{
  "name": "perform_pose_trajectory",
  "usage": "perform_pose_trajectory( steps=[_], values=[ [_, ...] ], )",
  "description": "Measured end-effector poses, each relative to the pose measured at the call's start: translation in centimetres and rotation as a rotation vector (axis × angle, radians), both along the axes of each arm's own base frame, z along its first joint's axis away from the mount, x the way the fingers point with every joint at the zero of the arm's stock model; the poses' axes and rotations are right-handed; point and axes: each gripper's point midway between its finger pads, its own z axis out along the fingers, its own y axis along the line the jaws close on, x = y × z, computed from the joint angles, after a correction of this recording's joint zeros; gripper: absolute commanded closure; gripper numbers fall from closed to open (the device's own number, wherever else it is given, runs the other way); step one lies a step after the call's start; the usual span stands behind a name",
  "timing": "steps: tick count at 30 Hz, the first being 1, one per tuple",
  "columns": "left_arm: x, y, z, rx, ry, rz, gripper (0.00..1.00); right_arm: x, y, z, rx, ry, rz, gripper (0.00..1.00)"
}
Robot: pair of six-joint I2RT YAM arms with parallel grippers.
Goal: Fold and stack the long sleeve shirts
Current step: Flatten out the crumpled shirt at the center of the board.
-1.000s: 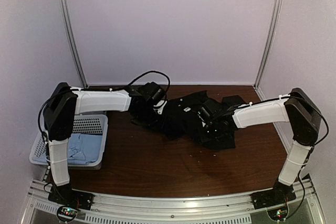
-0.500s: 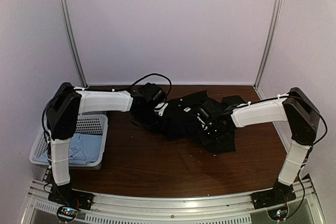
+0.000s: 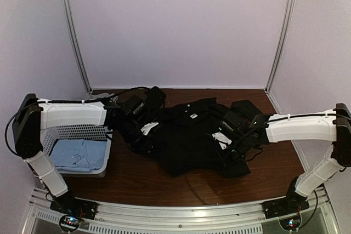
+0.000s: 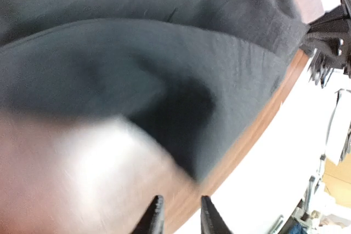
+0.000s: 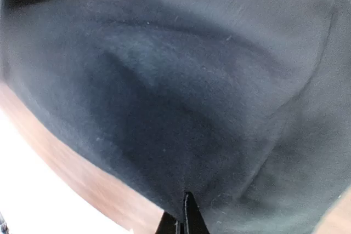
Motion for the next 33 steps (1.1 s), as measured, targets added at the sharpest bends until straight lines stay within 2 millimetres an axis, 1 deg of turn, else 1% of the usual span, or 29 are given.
perform_pose_trajectory(
  steps=[1, 2, 3, 4, 6, 7, 8, 10, 12, 15, 17, 19, 21, 22, 23, 25, 28, 30, 31, 33],
  values=[
    [-1.2, 0.8, -0.5, 0.012, 0.027, 0.002, 0.65, -1.1, -0.3, -0.6, -0.007, 0.026, 0.006, 0.92],
    [-2.3, 1.6, -0.8, 0.022, 0.051, 0.007, 0.58, -2.3, -0.6, -1.3, -0.017, 0.053, 0.012, 0.83],
    [-3.1, 2.3, -0.9, 0.028, 0.067, 0.015, 0.53, -3.5, -0.9, -2.0, -0.027, 0.082, 0.015, 0.79],
    [-3.7, 3.0, -0.8, 0.032, 0.080, 0.025, 0.51, -4.9, -1.4, -2.7, -0.037, 0.114, 0.021, 0.73],
    [-4.5, 3.7, 0.0, 0.022, 0.081, 0.042, 0.47, -6.3, -1.9, -3.1, -0.037, 0.146, 0.008, 0.57],
    [-4.7, 3.9, 0.7, 0.008, 0.071, 0.050, 0.44, -6.7, -1.9, -2.8, -0.032, 0.149, 0.005, 0.50],
    [-4.7, 3.9, 1.7, -0.013, 0.055, 0.058, 0.42, -6.7, -1.8, -2.1, -0.013, 0.135, 0.003, 0.46],
    [-4.5, 3.9, 3.6, -0.053, 0.015, 0.079, 0.39, -5.7, -1.1, -0.1, 0.031, 0.083, -0.024, 0.44],
    [-3.8, 3.7, 4.9, -0.075, -0.026, 0.099, 0.39, -3.6, -0.2, 2.3, 0.072, 0.019, -0.055, 0.43],
    [-1.7, 2.5, 6.1, -0.110, -0.092, 0.131, 0.41, 1.5, 1.7, 6.7, 0.169, -0.119, -0.124, 0.43],
    [0.0, 1.2, 6.3, -0.122, -0.123, 0.145, 0.41, 4.4, 2.6, 8.6, 0.223, -0.200, -0.159, 0.42],
    [2.4, -0.5, 6.0, -0.127, -0.156, 0.159, 0.41, 7.2, 3.2, 9.2, 0.256, -0.264, -0.197, 0.41],
    [5.3, -2.4, 5.2, -0.124, -0.191, 0.179, 0.41, 9.8, 3.4, 8.4, 0.274, -0.295, -0.236, 0.42],
    [6.5, -3.2, 4.7, -0.122, -0.204, 0.189, 0.41, 11.8, 3.1, 7.2, 0.282, -0.305, -0.274, 0.42],
    [8.1, -4.2, 4.1, -0.118, -0.219, 0.201, 0.41, 12.3, 2.9, 6.9, 0.281, -0.306, -0.286, 0.41],
    [10.6, -5.7, 2.6, -0.116, -0.235, 0.219, 0.41, 15.1, 1.6, 4.9, 0.276, -0.301, -0.346, 0.41],
    [13.6, -7.7, 0.4, -0.112, -0.236, 0.242, 0.41, 18.9, -0.6, 2.1, 0.275, -0.281, -0.429, 0.42],
    [15.1, -8.6, -1.4, -0.107, -0.230, 0.259, 0.39, 21.2, -1.8, 0.5, 0.297, -0.258, -0.467, 0.42],
    [15.5, -8.8, -2.1, -0.103, -0.224, 0.266, 0.37, 22.2, -2.4, -0.1, 0.310, -0.251, -0.484, 0.43],
    [16.2, -8.9, -3.9, -0.084, -0.200, 0.282, 0.36, 23.8, -3.2, -0.8, 0.331, -0.242, -0.509, 0.43]
  ],
)
